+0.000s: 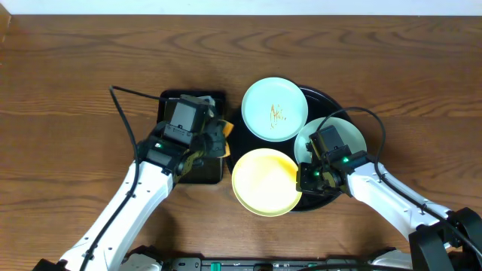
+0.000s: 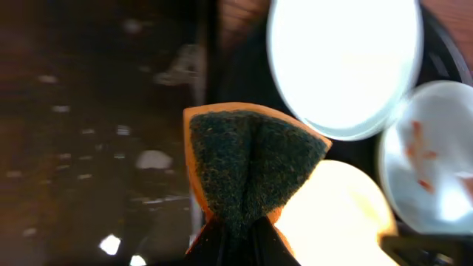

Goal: Clean dirty plates on tray and stack at the side
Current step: 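Return the sponge with the left gripper to the black tray, then lift the yellow plate with the right gripper and place it right of tray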

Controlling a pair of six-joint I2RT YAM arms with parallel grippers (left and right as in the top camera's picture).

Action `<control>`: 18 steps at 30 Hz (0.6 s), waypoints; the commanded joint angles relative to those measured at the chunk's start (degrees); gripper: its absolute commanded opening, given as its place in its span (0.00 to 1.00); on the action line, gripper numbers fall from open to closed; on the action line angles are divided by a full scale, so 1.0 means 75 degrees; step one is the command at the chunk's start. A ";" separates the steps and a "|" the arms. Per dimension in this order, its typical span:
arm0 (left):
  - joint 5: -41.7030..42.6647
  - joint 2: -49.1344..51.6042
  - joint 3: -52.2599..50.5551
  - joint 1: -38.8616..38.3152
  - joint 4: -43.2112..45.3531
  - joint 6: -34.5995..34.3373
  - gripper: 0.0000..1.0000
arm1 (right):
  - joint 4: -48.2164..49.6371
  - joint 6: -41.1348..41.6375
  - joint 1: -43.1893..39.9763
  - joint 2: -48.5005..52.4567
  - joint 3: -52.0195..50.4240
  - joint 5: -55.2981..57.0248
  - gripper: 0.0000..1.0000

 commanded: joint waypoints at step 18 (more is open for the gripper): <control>-0.1116 0.1594 -0.0143 0.1381 0.0195 0.0146 0.08 | -0.0452 -0.1716 0.0125 -0.1851 0.0883 0.3086 0.01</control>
